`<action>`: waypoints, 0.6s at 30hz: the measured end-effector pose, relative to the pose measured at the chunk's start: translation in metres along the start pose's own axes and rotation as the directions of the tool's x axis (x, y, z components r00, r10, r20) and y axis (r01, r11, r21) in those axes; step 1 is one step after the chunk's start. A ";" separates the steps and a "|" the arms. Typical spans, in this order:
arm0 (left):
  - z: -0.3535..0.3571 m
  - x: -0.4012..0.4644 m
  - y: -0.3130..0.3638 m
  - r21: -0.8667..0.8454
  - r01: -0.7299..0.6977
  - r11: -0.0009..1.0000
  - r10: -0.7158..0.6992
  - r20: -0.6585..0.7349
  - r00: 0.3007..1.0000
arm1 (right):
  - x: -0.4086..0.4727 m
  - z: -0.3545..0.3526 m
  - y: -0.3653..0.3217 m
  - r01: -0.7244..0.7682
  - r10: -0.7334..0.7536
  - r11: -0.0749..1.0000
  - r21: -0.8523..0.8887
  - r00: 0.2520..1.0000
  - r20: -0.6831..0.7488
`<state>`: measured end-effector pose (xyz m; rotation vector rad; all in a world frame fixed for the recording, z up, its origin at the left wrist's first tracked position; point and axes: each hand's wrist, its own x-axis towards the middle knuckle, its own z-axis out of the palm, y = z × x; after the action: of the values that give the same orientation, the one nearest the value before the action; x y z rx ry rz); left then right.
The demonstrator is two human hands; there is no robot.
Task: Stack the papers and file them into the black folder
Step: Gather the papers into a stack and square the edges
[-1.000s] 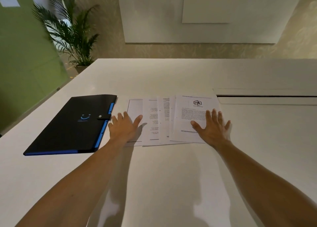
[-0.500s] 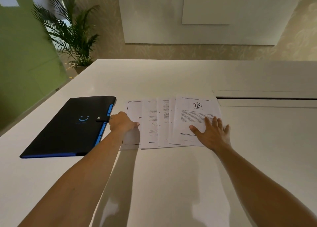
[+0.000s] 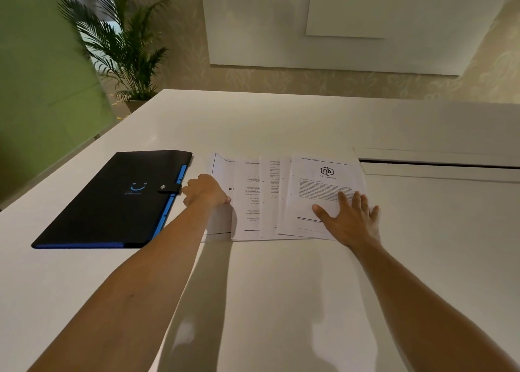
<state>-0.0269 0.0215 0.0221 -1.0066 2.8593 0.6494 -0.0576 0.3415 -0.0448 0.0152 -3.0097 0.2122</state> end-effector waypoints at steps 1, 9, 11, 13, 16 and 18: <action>0.000 -0.001 0.001 -0.001 -0.002 1.000 0.002 -0.015 1.000 | -0.001 0.000 0.000 -0.002 0.002 1.000 0.000 1.000 0.002; 0.001 0.000 0.003 -0.231 0.019 0.973 -0.008 0.046 0.999 | -0.001 -0.001 -0.001 -0.005 0.005 1.000 0.005 1.000 0.012; 0.003 0.001 0.001 -0.333 0.019 0.943 0.005 0.071 0.997 | -0.001 -0.002 -0.001 -0.001 0.001 1.000 0.008 1.000 0.010; 0.006 0.002 -0.001 -0.421 0.037 0.906 0.003 0.094 0.996 | 0.000 -0.002 -0.001 0.003 -0.003 1.000 0.014 1.000 0.005; 0.011 0.005 -0.002 -0.525 0.048 0.849 0.036 0.147 0.988 | -0.001 -0.001 0.000 0.009 -0.009 1.000 0.021 1.000 0.001; 0.013 0.008 -0.002 -0.612 0.069 0.788 0.059 0.187 0.981 | -0.001 0.000 0.000 0.016 -0.016 0.999 0.030 1.000 0.003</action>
<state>-0.0333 0.0201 0.0078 -0.9206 2.4922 1.6574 -0.0567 0.3415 -0.0446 0.0423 -3.0085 0.2562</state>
